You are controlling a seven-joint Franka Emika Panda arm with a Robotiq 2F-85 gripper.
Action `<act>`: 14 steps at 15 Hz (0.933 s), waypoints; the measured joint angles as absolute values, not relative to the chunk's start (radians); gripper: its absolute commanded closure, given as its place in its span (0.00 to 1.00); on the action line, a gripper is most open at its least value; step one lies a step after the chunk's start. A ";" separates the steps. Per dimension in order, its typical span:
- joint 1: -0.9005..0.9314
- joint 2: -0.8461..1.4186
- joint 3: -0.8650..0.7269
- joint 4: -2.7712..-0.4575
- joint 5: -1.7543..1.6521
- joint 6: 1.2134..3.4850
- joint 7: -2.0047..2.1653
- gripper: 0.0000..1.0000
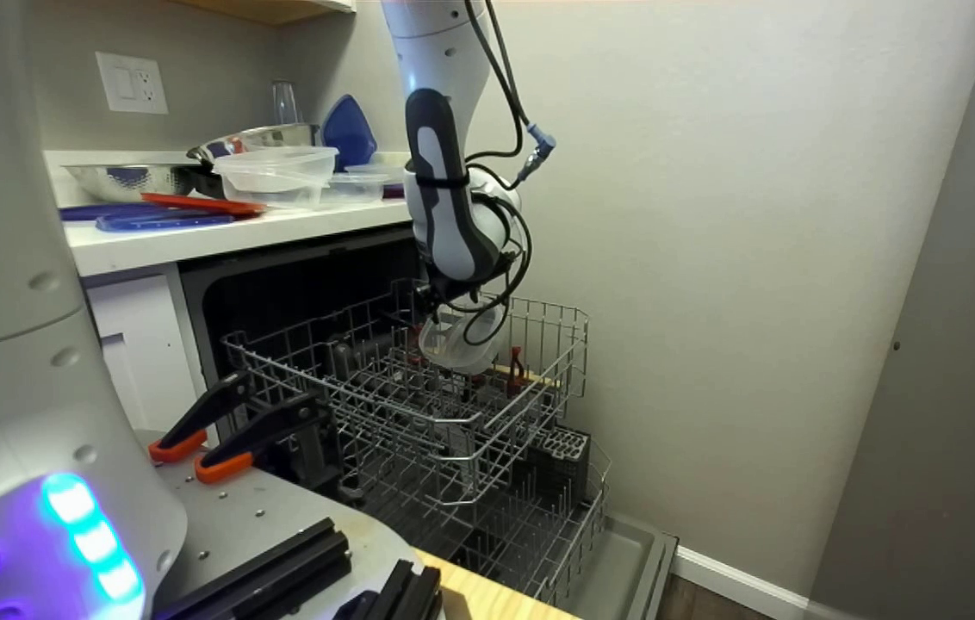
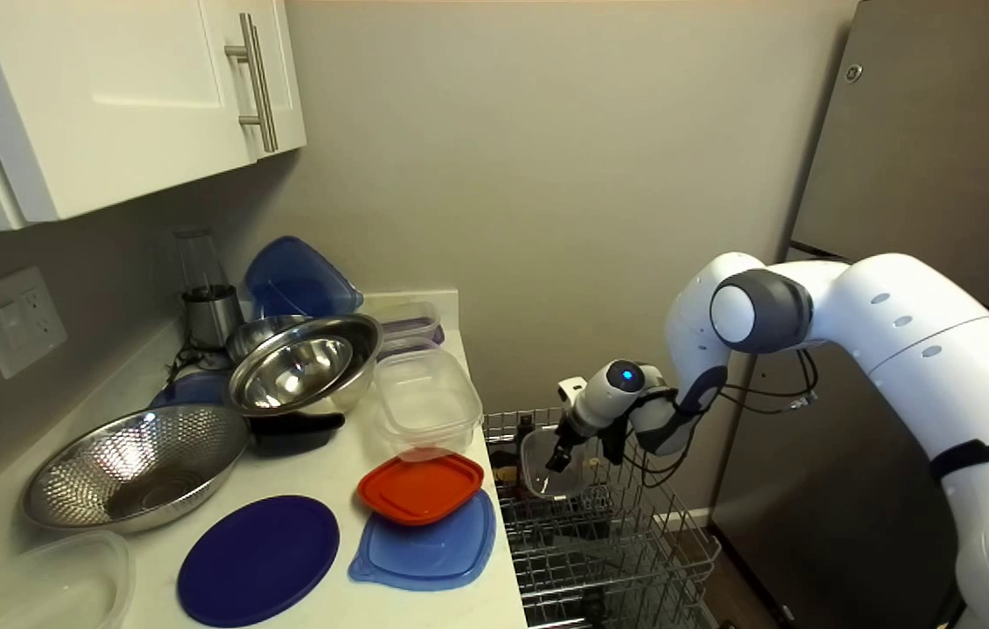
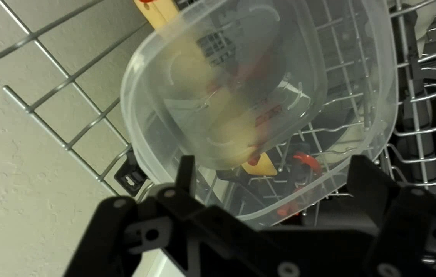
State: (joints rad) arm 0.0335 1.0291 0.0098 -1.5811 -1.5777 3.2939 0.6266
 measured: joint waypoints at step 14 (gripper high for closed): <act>-0.118 0.888 0.283 -1.740 -1.251 3.008 0.142 0.00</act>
